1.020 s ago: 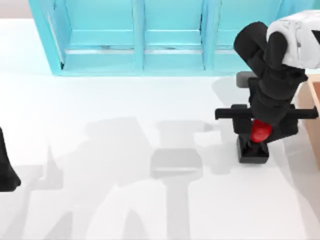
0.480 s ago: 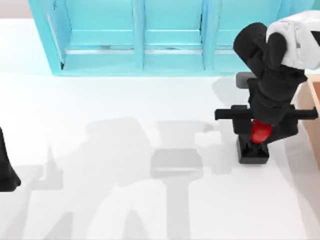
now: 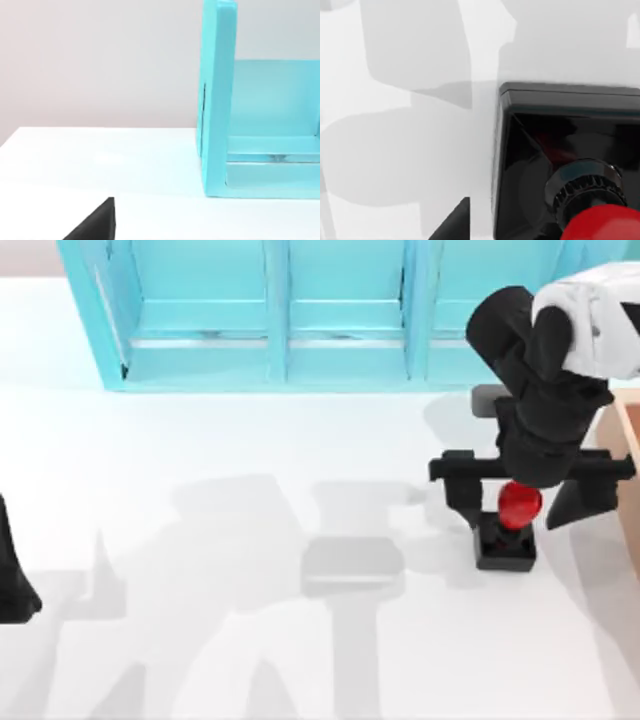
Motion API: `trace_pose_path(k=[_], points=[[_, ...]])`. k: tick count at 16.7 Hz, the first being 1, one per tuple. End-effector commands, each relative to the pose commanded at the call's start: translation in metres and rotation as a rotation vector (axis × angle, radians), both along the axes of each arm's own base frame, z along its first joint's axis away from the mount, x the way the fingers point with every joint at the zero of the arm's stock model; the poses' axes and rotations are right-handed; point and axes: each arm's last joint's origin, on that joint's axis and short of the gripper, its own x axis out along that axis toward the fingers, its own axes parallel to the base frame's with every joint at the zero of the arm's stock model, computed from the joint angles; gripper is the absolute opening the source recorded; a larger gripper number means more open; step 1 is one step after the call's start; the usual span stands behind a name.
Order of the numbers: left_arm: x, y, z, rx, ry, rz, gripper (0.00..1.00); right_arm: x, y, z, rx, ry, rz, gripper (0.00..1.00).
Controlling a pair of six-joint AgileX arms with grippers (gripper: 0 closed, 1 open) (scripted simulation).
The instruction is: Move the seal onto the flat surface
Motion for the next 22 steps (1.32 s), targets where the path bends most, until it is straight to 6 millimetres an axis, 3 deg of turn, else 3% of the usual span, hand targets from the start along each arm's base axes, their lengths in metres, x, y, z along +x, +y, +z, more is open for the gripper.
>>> trace_pose_path(k=[9,11,14,19,22], points=[[0.000,0.000,0.000,0.000,0.000,0.000,1.00,0.000,0.000,0.001,0.000,0.000,-0.002,1.00],[0.000,0.000,0.000,0.000,0.000,0.000,1.00,0.003,0.001,0.009,-0.001,0.002,-0.002,1.00],[0.000,0.000,0.000,0.000,0.000,0.000,1.00,0.010,0.005,0.041,-0.001,0.003,0.001,1.00],[0.000,0.000,0.000,0.000,0.000,0.000,1.00,0.007,0.004,0.120,-0.004,0.015,0.000,1.00],[0.000,0.000,0.000,0.000,0.000,0.000,1.00,0.001,0.000,0.147,0.000,0.002,-0.002,1.00]])
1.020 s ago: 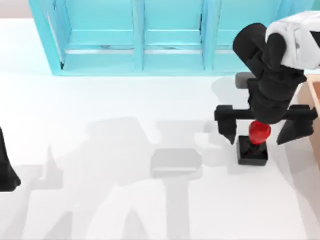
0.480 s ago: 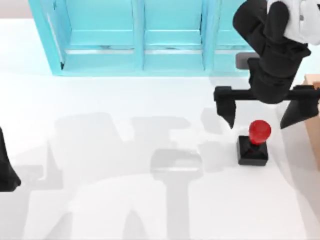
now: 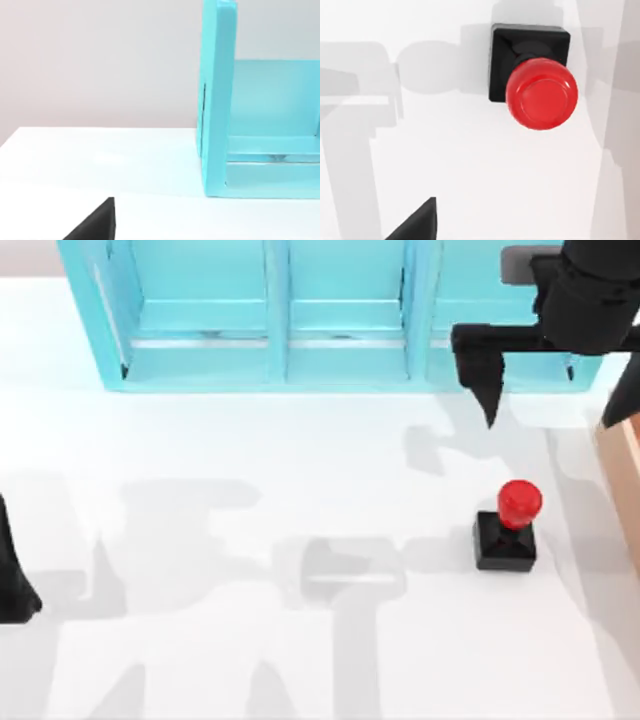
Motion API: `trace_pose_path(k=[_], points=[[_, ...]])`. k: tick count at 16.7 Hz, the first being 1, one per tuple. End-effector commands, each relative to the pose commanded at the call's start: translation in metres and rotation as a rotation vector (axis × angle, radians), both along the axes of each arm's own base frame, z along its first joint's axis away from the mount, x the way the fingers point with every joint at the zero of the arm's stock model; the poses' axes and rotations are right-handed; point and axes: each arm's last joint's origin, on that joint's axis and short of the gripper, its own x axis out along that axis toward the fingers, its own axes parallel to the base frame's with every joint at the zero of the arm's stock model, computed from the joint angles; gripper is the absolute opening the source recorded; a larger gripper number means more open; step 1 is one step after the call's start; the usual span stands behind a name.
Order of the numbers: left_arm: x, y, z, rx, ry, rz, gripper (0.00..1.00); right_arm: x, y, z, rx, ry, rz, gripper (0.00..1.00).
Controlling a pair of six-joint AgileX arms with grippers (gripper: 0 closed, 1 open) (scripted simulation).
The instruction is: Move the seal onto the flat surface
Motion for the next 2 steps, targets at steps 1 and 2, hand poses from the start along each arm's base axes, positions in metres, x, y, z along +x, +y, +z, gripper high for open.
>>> trace_pose_path(k=[1,2], points=[[0.0000,0.0000,0.0000,0.000,0.000,0.000,1.00,-0.0008,-0.0005,0.0027,0.001,-0.002,0.000,1.00],[0.0000,0.0000,0.0000,0.000,0.000,0.000,1.00,-0.0008,-0.0005,0.0028,0.001,-0.002,0.000,1.00]])
